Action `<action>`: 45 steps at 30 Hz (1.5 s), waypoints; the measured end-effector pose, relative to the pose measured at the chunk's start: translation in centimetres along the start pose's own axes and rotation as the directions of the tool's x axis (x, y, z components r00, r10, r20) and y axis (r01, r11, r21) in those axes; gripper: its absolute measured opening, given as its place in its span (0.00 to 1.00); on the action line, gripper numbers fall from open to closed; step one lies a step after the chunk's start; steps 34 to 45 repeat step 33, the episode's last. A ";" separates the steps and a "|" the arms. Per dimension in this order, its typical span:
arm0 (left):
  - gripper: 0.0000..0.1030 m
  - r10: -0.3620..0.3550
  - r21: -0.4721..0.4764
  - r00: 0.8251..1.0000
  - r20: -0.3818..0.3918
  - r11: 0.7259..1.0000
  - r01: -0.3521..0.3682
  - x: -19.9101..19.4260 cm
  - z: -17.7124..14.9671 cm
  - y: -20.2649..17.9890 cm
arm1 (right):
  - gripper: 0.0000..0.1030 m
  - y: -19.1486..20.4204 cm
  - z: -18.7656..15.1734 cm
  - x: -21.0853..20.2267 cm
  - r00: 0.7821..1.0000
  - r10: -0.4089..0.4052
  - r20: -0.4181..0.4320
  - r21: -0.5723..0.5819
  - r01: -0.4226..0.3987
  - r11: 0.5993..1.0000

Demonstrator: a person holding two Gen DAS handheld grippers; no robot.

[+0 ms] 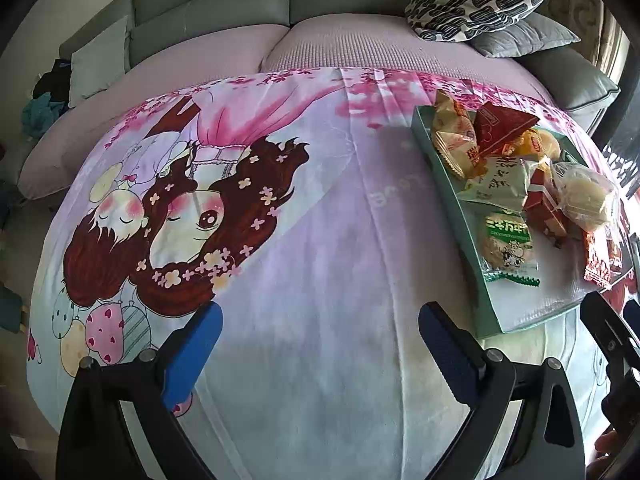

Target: Organize snacks

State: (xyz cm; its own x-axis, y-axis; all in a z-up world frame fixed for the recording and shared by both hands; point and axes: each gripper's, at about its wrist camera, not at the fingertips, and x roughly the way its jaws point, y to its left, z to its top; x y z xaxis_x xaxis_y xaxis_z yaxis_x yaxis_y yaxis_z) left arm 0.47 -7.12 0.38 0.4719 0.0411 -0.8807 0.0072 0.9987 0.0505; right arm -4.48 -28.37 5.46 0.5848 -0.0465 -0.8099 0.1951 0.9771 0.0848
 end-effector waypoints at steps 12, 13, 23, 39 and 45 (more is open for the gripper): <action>0.96 -0.008 -0.003 1.000 0.014 1.000 0.008 0.8 0.2 -0.1 | 1.00 -0.7 -0.1 0.8 1.000 0.003 -0.005 0.026 -0.003 1.000; 0.96 -0.007 -0.003 1.000 0.018 1.000 0.007 0.9 0.2 -0.1 | 1.00 -0.7 -0.1 0.8 1.000 0.004 -0.005 0.027 -0.004 1.000; 0.96 -0.014 -0.001 0.999 0.039 1.000 0.014 1.5 0.3 -0.1 | 1.00 -0.8 -0.2 1.5 1.000 0.004 -0.013 0.031 -0.003 1.000; 0.96 -0.017 0.012 0.999 0.029 1.000 0.017 2.4 0.5 -0.3 | 1.00 -0.8 -0.2 2.2 1.000 0.007 -0.028 0.028 -0.006 1.000; 0.96 -0.017 0.012 0.999 0.029 1.000 0.017 2.4 0.5 -0.3 | 1.00 -0.8 -0.2 2.2 1.000 0.007 -0.028 0.028 -0.006 1.000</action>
